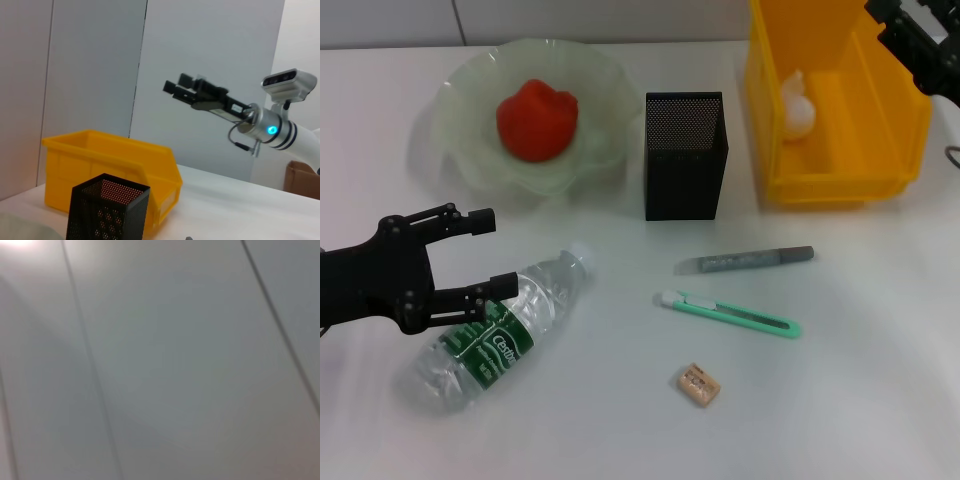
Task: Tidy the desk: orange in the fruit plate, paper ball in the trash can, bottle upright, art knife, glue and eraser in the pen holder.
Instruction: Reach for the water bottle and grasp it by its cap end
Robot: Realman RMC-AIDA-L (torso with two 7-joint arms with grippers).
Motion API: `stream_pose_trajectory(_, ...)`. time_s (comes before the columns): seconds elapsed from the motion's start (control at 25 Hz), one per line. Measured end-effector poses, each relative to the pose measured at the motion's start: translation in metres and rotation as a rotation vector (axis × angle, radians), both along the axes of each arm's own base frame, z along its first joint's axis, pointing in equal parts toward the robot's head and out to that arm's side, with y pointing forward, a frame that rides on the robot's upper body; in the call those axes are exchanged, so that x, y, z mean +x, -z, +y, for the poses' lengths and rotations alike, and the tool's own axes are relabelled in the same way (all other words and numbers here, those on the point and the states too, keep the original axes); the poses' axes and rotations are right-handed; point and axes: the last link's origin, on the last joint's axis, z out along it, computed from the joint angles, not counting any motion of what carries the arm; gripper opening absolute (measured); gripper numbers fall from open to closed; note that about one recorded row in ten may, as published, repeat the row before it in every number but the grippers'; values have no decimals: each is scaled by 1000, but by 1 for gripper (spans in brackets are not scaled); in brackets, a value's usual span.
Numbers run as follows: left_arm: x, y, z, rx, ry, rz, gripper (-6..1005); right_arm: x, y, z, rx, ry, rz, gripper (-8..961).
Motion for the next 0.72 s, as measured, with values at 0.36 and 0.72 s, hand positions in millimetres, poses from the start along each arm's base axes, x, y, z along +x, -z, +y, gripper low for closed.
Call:
stream_pose_trajectory(0.36, 3, -1, 5, -13, -14, -3, 790, -16, 1, -24, -299, -175, 20, 741)
stream_pose_trajectory(0.72, 7, -8, 17, -23, -48, 17, 788, -11, 29, -41, -579, -292, -347, 738)
